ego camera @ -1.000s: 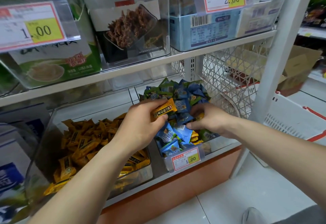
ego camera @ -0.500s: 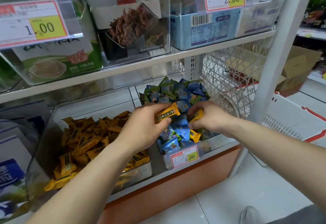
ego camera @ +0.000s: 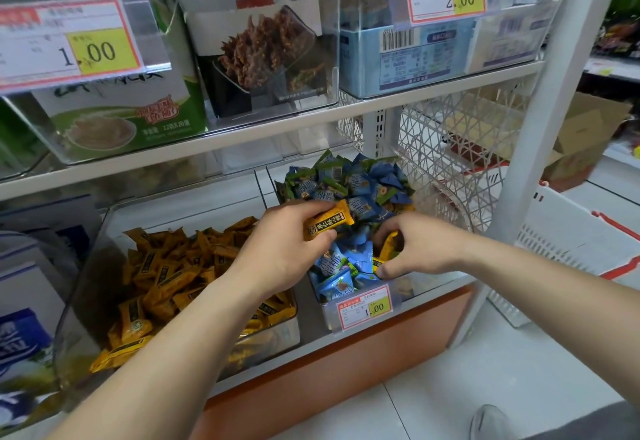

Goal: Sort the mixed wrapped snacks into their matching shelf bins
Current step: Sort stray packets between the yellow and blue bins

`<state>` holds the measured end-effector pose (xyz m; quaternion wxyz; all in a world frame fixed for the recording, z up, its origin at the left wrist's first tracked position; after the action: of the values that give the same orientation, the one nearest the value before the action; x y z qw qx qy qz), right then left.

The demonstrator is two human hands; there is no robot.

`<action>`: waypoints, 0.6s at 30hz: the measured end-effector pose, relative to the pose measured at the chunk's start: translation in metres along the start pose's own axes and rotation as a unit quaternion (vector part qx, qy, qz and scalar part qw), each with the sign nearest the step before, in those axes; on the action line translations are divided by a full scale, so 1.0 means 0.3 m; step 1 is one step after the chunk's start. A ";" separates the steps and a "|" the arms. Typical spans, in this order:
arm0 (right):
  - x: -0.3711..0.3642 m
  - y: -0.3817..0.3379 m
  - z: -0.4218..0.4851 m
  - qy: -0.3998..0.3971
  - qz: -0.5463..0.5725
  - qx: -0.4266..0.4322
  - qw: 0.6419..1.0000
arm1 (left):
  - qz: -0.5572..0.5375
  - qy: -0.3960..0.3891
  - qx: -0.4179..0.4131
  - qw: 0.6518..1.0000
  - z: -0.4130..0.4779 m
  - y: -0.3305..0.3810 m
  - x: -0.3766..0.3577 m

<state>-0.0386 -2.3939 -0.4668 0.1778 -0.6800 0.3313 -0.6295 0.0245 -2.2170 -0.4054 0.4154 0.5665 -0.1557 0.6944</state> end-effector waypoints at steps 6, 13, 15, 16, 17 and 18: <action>-0.024 -0.009 0.021 -0.007 0.009 0.002 1.000 | -0.001 0.000 -0.003 1.000 -0.007 0.009 -0.005; 0.146 -0.028 -0.006 0.131 0.102 0.031 0.986 | -0.059 -0.004 0.039 0.997 0.006 -0.015 -0.002; 0.184 -0.016 -0.018 0.152 0.129 0.028 0.979 | -0.085 -0.003 0.058 0.995 0.010 -0.023 -0.002; 0.199 -0.007 -0.023 0.168 0.161 0.024 0.972 | -0.098 0.002 0.068 0.993 0.012 -0.025 0.000; 0.212 -0.002 -0.029 0.187 0.216 0.020 0.958 | -0.116 0.010 0.077 0.990 0.013 -0.026 0.003; 0.218 -0.002 -0.036 0.204 0.290 0.021 0.935 | -0.136 0.020 0.083 0.987 0.015 -0.023 0.008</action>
<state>-0.0496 -2.4356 -0.4165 0.2955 -0.4070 0.5304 -0.6824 0.0326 -2.2148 -0.4035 0.4602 0.6009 -0.0105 0.6535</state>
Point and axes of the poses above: each hand's wrist, its own z-axis towards the middle knuckle, its own x-axis out of the back of the hand, y = z × x, the point moved 8 cm from there along z, towards the middle knuckle, and after that the axes turned 15 degrees about z, right-handed, at the moved point
